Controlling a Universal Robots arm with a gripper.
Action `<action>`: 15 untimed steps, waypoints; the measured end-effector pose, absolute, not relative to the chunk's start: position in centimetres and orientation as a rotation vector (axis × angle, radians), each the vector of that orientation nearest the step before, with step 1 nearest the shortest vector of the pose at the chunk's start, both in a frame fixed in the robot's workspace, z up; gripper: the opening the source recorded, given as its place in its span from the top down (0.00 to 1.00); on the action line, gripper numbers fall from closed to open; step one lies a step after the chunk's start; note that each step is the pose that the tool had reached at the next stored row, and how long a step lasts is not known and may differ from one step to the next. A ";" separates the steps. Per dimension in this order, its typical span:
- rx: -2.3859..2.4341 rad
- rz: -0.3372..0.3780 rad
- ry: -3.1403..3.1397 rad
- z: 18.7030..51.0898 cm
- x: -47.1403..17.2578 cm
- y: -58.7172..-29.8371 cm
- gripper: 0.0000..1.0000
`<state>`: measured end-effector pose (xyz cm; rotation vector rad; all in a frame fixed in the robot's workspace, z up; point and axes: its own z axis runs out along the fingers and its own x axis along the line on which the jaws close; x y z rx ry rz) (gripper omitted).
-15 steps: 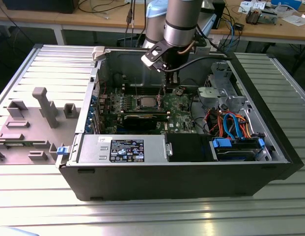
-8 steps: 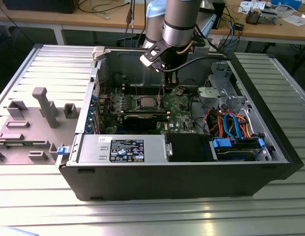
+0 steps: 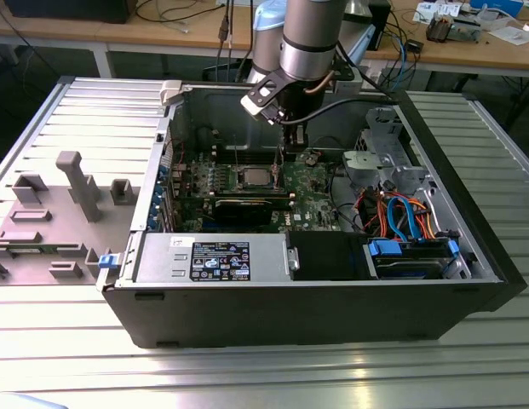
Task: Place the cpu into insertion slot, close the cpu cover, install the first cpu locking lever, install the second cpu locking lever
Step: 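Close the cpu cover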
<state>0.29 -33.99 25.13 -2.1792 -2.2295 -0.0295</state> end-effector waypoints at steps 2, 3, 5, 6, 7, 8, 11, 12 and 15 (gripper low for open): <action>-2.179 -0.029 -2.229 25.1 0.2 -34.0 0.89; -2.179 -0.029 -2.229 25.1 0.1 -34.0 0.89; -2.179 -0.029 -2.229 25.1 0.1 -34.0 0.89; -2.179 -0.029 -2.229 25.1 0.0 -34.0 0.89; -2.179 -0.029 -2.229 25.1 0.0 -34.0 0.89; -2.179 -0.029 -2.229 25.1 -0.1 -34.0 0.89; -2.179 -0.029 -2.229 25.1 -0.2 -34.0 0.89; -2.179 -0.029 -2.229 25.1 -0.3 -34.0 0.89; -2.179 -0.029 -2.229 25.1 -0.3 -34.0 0.89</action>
